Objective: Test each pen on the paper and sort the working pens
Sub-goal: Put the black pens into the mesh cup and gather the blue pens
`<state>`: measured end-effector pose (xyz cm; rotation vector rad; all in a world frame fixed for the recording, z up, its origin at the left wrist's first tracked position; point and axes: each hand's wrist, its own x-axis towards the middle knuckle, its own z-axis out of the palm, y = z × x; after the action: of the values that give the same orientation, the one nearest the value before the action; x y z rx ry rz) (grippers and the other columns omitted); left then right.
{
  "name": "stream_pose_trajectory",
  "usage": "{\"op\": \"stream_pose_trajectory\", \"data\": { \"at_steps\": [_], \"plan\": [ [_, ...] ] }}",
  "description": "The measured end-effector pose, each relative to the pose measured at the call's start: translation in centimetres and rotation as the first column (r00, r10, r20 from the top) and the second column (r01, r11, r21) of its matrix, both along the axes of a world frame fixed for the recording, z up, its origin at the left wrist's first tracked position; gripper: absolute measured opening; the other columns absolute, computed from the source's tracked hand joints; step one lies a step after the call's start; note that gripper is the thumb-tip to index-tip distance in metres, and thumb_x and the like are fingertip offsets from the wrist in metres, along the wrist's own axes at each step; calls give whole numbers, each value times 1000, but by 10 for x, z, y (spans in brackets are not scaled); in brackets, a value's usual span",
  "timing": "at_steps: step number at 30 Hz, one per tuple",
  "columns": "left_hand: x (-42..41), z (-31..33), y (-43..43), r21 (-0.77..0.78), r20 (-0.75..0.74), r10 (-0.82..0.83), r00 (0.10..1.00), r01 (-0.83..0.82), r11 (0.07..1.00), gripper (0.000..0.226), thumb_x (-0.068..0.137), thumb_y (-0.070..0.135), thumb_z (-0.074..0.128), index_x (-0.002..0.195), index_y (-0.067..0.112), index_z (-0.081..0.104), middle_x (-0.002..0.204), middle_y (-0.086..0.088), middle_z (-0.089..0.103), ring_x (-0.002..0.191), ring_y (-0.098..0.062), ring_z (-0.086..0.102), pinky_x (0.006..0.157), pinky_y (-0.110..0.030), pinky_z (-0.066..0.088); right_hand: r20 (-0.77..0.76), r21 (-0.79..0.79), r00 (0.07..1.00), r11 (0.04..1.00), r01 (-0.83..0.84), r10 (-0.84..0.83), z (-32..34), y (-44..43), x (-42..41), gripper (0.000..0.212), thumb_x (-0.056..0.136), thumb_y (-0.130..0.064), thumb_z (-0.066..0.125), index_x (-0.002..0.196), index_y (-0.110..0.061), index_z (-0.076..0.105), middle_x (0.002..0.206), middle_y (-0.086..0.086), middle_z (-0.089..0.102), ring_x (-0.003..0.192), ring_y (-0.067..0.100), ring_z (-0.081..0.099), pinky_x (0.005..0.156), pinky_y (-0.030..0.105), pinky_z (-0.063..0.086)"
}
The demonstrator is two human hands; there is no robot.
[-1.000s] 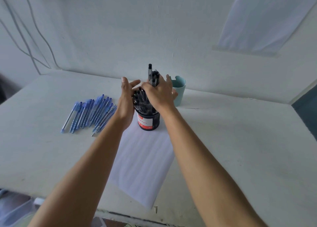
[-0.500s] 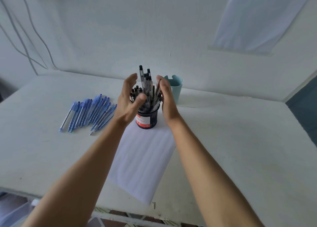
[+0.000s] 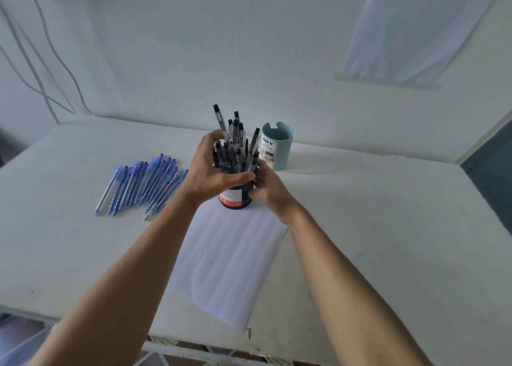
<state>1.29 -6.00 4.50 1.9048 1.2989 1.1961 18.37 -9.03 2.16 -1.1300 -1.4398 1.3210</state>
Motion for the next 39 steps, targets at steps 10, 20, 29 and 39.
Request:
{"op": "stream_pose_trajectory", "data": {
  "at_steps": [10, 20, 29, 39],
  "plan": [
    [28, 7, -18, 30, -29, 342, 939, -341, 939, 73, 59, 52, 91, 112, 14, 57, 110, 4, 47, 102, -11, 47, 90, -23, 40, 196, 66, 962, 982, 179, -188, -25, 5, -10, 64, 67, -17, 87, 121, -23, 53, 110, -11, 66, 101, 1, 64, 87, 21, 53],
    [17, 22, -2, -38, -123, 201, 972, -207, 978, 69, 60, 51, 92, 112, 16, 63, 90, 18, 58, 89, -13, 63, 80, -30, 53, 172, 54, 973, 988, 146, -153, -26, 10, -7, 73, 67, -3, 89, 125, -16, 47, 107, -14, 65, 90, -9, 64, 76, 14, 51],
    [12, 29, -11, 110, 332, 47, 942, -88, 990, 60, 94, 50, 31, 131, 8, 54, 124, -4, 62, 115, -4, 57, 93, -16, 42, 218, 58, 970, 993, 99, -109, -27, 19, 1, 90, 55, -16, 96, 131, -24, 49, 121, -9, 68, 110, 10, 66, 94, 40, 57],
    [17, 38, 14, -423, 149, 151, 977, -75, 903, 68, 91, 33, 38, 157, 33, 24, 131, -15, 61, 114, -32, 60, 99, -40, 46, 197, 40, 978, 997, 65, -72, -27, 17, 1, 93, 56, -21, 95, 133, -25, 44, 124, -10, 64, 115, 10, 62, 96, 36, 55]
  ]
}}
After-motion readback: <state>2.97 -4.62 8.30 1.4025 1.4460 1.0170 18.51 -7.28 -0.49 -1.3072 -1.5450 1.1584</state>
